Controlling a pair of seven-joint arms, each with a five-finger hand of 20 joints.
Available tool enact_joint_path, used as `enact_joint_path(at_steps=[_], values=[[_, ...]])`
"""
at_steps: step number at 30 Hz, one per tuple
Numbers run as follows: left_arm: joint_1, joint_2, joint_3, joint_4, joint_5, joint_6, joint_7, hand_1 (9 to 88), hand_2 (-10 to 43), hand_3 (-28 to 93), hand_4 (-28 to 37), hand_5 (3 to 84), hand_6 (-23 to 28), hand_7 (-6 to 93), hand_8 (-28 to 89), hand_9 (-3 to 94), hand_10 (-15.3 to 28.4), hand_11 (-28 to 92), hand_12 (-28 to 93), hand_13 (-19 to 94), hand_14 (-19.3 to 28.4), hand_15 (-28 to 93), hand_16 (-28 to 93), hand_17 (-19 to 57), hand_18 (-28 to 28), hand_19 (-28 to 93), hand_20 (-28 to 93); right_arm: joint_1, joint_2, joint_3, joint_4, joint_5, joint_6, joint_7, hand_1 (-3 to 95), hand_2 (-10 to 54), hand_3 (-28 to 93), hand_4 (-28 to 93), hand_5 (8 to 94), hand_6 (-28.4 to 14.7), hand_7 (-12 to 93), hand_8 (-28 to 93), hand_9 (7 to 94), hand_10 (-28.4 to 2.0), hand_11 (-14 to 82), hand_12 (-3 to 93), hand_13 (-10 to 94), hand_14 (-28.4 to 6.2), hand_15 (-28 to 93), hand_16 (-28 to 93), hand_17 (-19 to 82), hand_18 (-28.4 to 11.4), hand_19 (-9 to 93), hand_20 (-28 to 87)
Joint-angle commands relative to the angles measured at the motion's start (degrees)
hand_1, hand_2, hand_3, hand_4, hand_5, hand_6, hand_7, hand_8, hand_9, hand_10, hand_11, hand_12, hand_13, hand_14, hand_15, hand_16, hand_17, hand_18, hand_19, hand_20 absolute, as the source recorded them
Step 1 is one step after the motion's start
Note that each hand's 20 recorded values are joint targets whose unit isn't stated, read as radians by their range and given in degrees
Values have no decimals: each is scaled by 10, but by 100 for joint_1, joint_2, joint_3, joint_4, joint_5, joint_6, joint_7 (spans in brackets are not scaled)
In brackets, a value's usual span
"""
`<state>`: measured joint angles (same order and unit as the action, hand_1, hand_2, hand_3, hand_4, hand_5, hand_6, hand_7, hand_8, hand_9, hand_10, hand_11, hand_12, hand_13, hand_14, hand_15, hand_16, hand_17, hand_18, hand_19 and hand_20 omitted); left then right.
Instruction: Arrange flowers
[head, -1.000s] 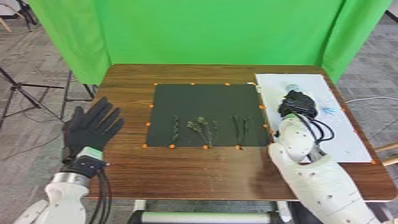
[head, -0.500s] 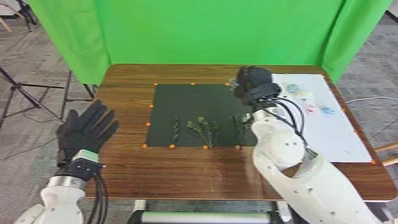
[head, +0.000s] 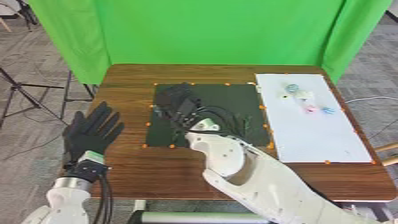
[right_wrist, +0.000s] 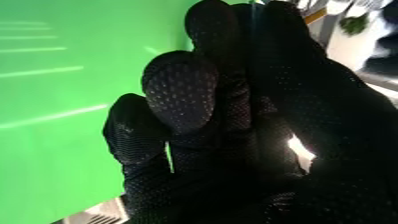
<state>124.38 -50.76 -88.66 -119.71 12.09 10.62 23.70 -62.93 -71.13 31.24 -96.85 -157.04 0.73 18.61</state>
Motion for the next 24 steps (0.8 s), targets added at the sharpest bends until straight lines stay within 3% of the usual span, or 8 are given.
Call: enact_joint_path(at_steps=[1,9,14,18,20,22,23,24], values=[[-76,126,40,-30,-17,176,145,238,86,724,-283,379,62,137,-89,306,110,162,109,206,121,271,-62,-63,135,324,117,376,-284,-268,430,-267,-411,15,572,-95,725,-283,738,-18,378,134,879,-91,136,454,817,-66,571,337,496,-217,932,504],[-179,162,68,-12,-28,199,108,237,88,724,-283,381,62,138,-89,305,110,160,107,196,115,264,-62,-63,134,323,116,344,-448,-260,792,-274,-831,-50,570,-95,728,-283,734,-16,383,130,876,-90,137,456,815,-64,573,340,497,-216,932,504],[-193,171,104,-24,-141,301,201,236,88,726,-283,381,62,139,-89,300,109,159,108,187,109,261,-62,-63,134,323,117,302,-444,-222,824,-288,-1026,-67,556,-95,732,-283,726,-14,390,127,871,-90,138,456,812,-66,574,343,493,-215,932,505],[-187,108,68,-15,-118,292,109,236,88,729,-283,381,64,138,-89,285,105,155,108,181,103,254,-62,-63,133,321,116,230,-452,-170,809,-315,-1141,-62,552,-95,734,-283,718,-12,397,124,868,-89,139,456,807,-67,577,344,490,-213,932,503],[-237,37,46,25,-66,271,-32,237,88,729,-283,381,63,138,-89,284,104,155,108,179,104,255,-61,-63,132,322,116,190,-452,-125,812,-271,-1249,-95,548,-95,735,-283,712,-11,401,120,866,-90,139,456,805,-68,579,344,488,-213,932,502],[-247,21,43,23,-121,289,-59,238,88,730,-283,380,63,138,-89,284,104,155,108,180,104,256,-60,-63,133,322,117,151,-460,-99,814,-296,-1415,-102,547,-95,732,-283,706,-13,401,115,860,-91,139,457,802,-69,580,344,485,-213,932,501],[-265,-48,15,28,-100,270,-127,239,88,730,-283,380,63,138,-89,284,104,156,108,180,104,257,-60,-63,133,322,117,125,-465,-90,823,-288,-1455,-42,546,-95,725,-283,701,-15,398,105,852,-91,136,454,794,-70,580,344,481,-214,932,498],[-260,-135,-28,30,0,227,-211,240,88,730,-283,381,63,139,-88,286,105,157,109,181,106,258,-59,-64,133,323,117,105,-484,-66,835,-272,-1484,1,542,-95,722,-283,698,-17,390,94,848,-92,131,447,791,-71,578,342,477,-217,932,493]])
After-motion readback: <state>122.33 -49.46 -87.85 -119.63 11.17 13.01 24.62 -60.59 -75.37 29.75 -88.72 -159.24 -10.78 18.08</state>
